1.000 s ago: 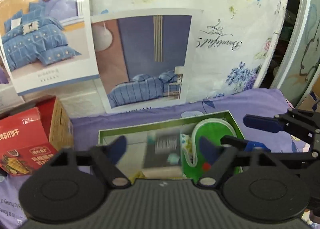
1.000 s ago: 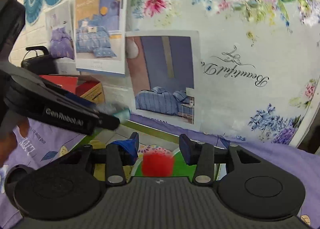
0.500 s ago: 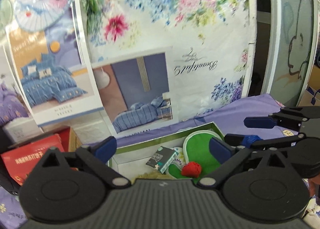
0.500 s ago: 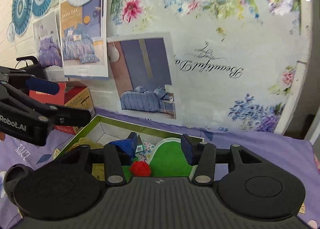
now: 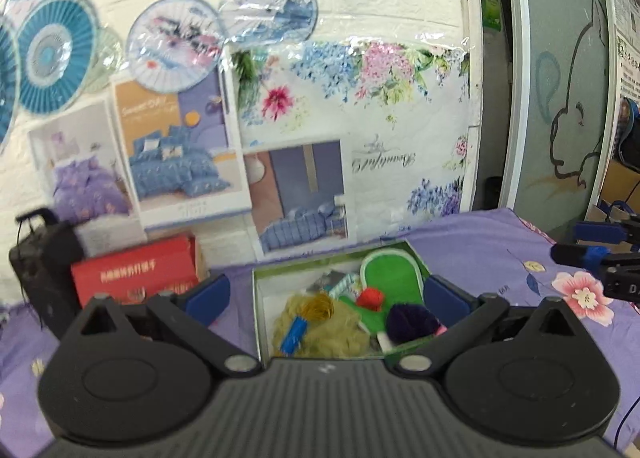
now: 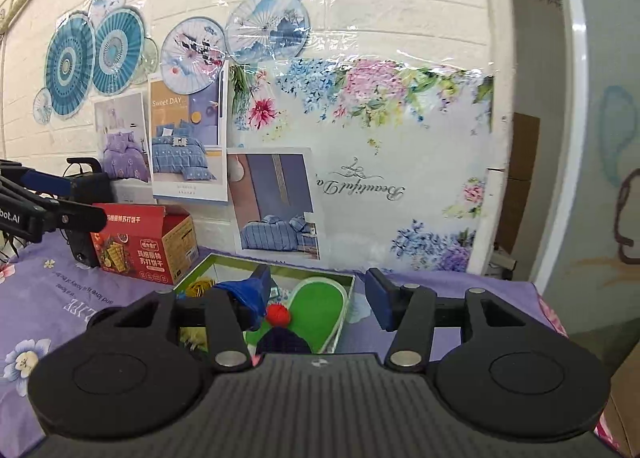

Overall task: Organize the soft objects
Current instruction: 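Move both grippers to the cream fuzzy rolled towel, then close both grippers on the cream towel and lift it, then lower the cream towel into the box and open both grippers, then move both grippers to the pink lace-wrapped pouch and close on it, then carry the pink pouch into the box and open both grippers, then move the right gripper to the blue rolled towel and grasp it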

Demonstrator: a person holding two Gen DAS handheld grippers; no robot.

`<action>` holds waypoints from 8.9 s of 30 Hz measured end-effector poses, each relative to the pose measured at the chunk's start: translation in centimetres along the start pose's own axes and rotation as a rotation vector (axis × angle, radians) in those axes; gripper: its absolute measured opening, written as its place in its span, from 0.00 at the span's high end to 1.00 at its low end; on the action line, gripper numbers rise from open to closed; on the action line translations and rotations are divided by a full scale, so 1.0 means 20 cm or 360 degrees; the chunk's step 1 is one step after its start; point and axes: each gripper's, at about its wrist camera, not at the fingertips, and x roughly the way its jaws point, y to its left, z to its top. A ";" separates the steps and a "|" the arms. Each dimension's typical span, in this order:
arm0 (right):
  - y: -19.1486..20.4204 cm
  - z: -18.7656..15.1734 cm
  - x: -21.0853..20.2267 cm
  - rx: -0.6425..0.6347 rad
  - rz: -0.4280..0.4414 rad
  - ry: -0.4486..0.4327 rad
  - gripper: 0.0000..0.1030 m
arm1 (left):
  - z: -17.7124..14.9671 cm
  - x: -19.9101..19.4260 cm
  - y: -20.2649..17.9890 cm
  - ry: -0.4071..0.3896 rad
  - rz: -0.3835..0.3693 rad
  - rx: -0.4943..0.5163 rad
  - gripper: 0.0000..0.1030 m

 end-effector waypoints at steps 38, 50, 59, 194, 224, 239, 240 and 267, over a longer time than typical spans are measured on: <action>-0.19 -0.94 0.01 0.0460 -0.0335 0.0459 0.60 | -0.42 1.12 -1.30 0.1415 -0.0384 -0.0169 0.01; -0.09 -1.03 0.06 0.0194 -0.0364 0.0478 0.57 | -0.52 1.22 -1.36 0.1444 -0.0289 -0.0069 0.38; -0.15 -0.96 -0.12 0.0292 -0.0217 0.0398 0.95 | -0.40 0.98 -1.28 0.1310 -0.0662 -0.0111 0.70; 0.38 0.10 1.37 -0.0565 0.0517 0.0532 0.69 | 0.26 1.38 0.18 0.0817 0.0002 -0.0799 0.11; 0.81 -0.50 0.36 -0.0309 0.0545 0.0564 0.65 | -0.82 0.14 0.53 0.0883 0.0063 -0.0710 0.03; 0.86 -0.49 0.77 -0.0230 0.0198 0.0693 0.65 | -1.20 0.02 0.84 0.0866 0.0094 -0.0902 0.03; 0.86 -0.48 0.79 -0.0239 0.0169 0.0705 0.65 | -1.21 0.02 0.85 0.0865 0.0090 -0.0911 0.03; 0.76 -0.51 0.12 -0.0543 0.0563 0.0717 0.61 | -0.91 0.10 0.35 0.0784 -0.0207 -0.0264 0.03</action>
